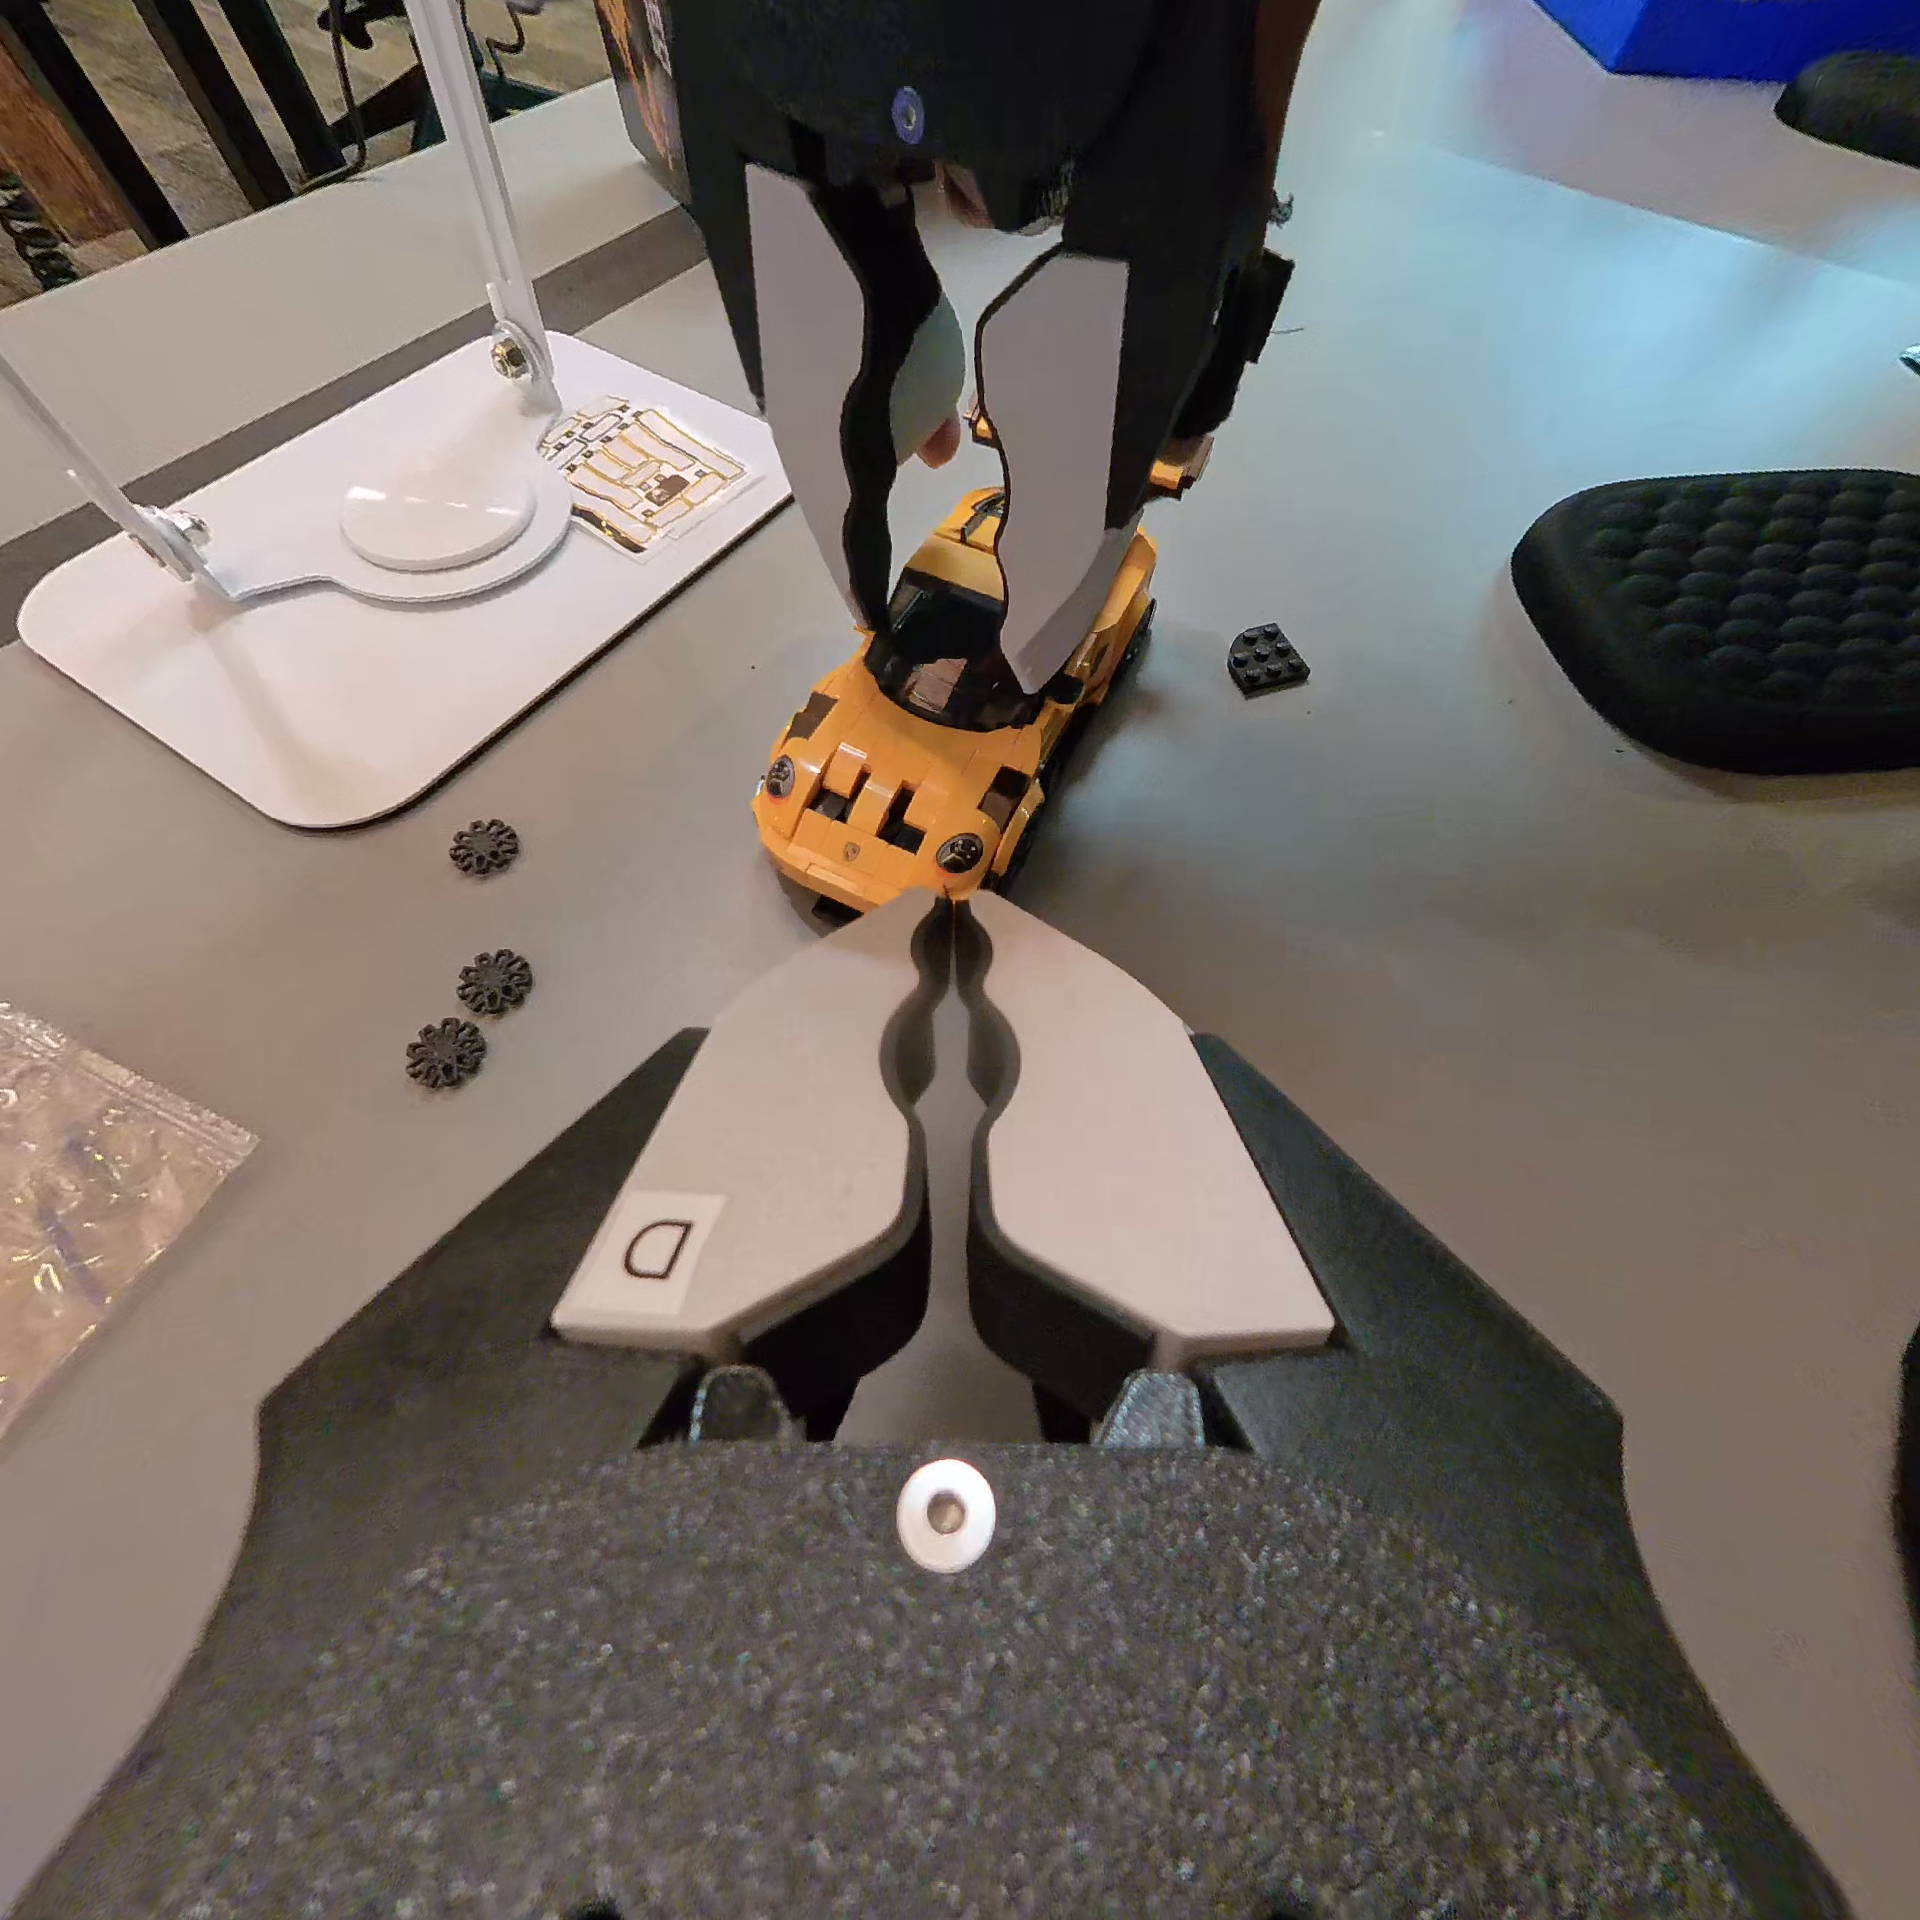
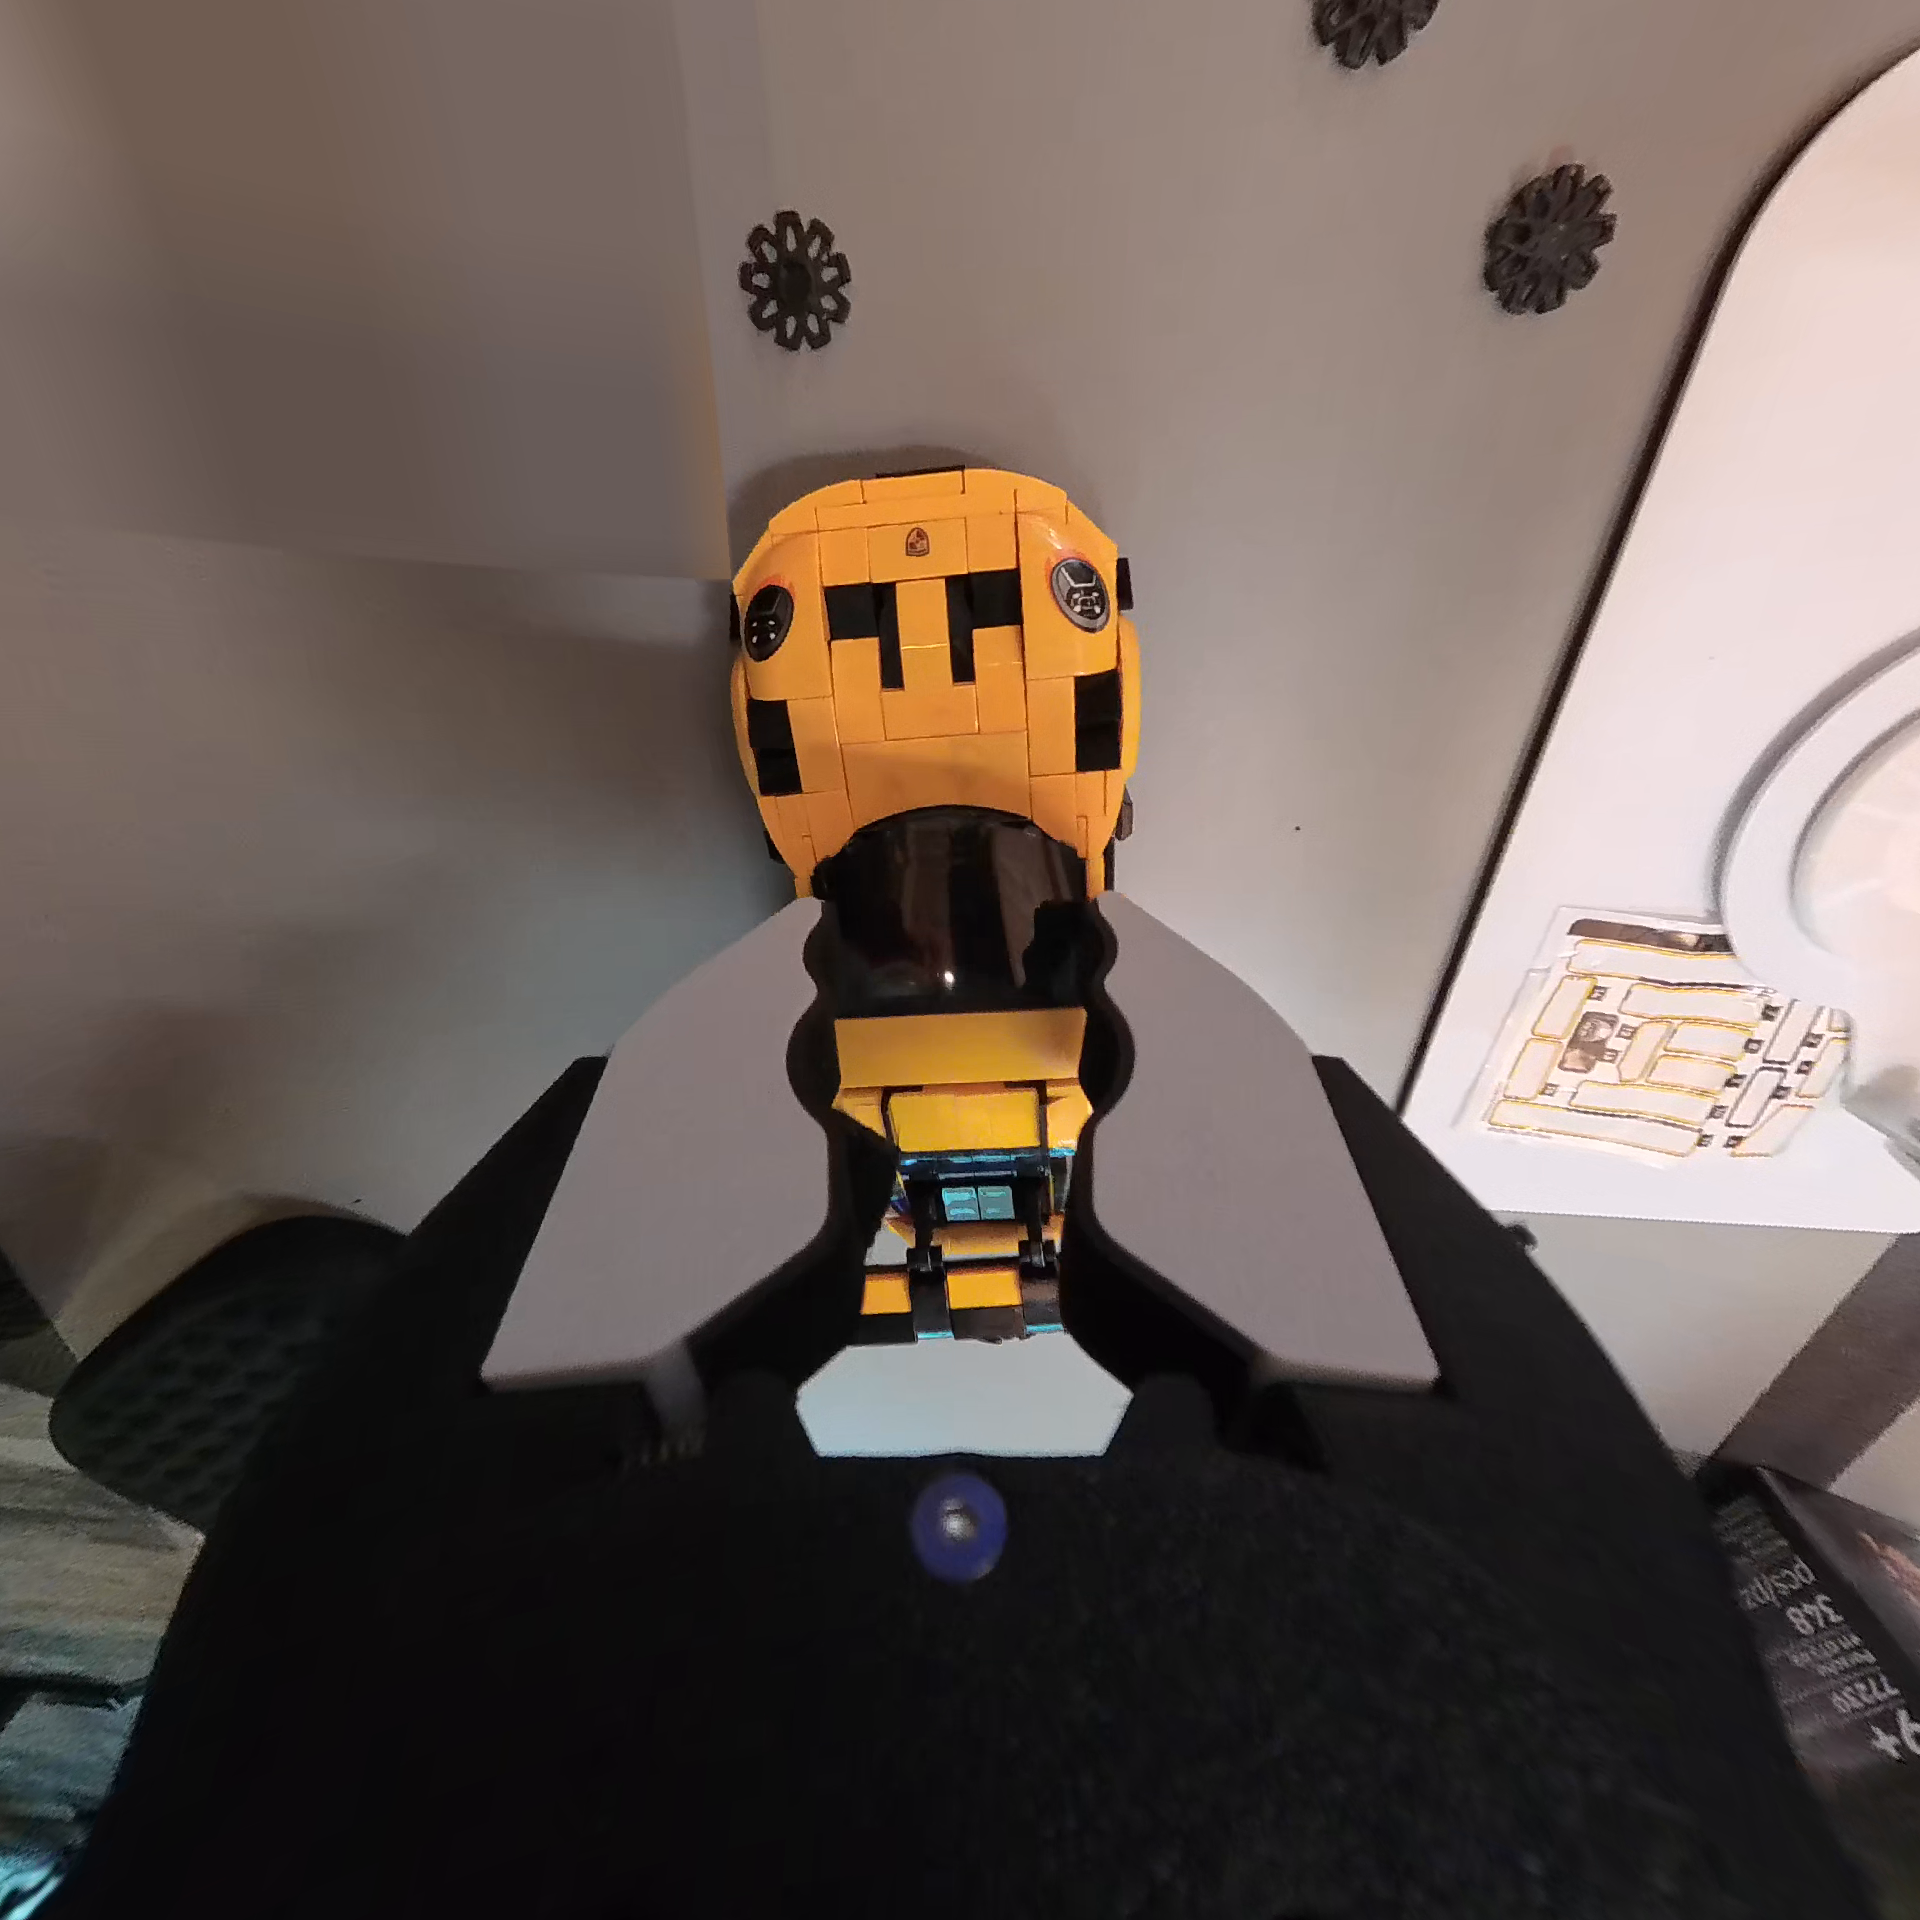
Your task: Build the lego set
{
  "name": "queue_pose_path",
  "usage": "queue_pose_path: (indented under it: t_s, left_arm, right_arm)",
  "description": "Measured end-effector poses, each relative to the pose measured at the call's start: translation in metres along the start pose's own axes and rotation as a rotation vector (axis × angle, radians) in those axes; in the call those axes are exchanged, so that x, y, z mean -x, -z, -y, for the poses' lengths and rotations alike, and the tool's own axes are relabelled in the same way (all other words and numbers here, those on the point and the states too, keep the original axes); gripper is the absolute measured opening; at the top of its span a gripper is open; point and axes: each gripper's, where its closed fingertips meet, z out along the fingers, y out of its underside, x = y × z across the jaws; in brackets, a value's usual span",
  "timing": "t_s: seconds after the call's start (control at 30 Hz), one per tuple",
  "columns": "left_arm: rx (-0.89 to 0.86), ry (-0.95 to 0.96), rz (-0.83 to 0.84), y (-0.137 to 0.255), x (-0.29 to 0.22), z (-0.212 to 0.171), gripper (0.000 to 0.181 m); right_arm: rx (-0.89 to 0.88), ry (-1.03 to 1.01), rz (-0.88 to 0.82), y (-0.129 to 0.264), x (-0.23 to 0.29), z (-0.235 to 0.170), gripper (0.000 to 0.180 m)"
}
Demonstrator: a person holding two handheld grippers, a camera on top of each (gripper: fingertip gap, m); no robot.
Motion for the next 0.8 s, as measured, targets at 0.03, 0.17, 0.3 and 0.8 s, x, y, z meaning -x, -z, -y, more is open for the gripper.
queue_pose_path:
  t_s: [0.03, 0.17, 0.3, 0.8]
  left_arm:
    - [0.002, 0.001, -0.001, 0.000, 0.000, 0.000, 0.000]
    - [0.003, 0.001, -0.001, -0.001, 0.000, -0.001, 0.000]
    - [-0.009, -0.006, -0.016, -0.004, 0.000, 0.002, 0.003]
    - [0.106, -0.231, -0.270, -0.090, -0.010, 0.034, 0.030]
  right_arm:
    - [-0.001, -0.003, 0.002, 0.000, 0.000, -0.001, 0.043]
    - [0.010, -0.001, -0.006, 0.001, -0.001, -0.005, 0.043]
    - [-0.054, -0.011, -0.019, 0.013, -0.003, -0.004, 0.049]
    - [-0.462, -0.076, -0.133, 0.022, -0.001, -0.075, 0.086]
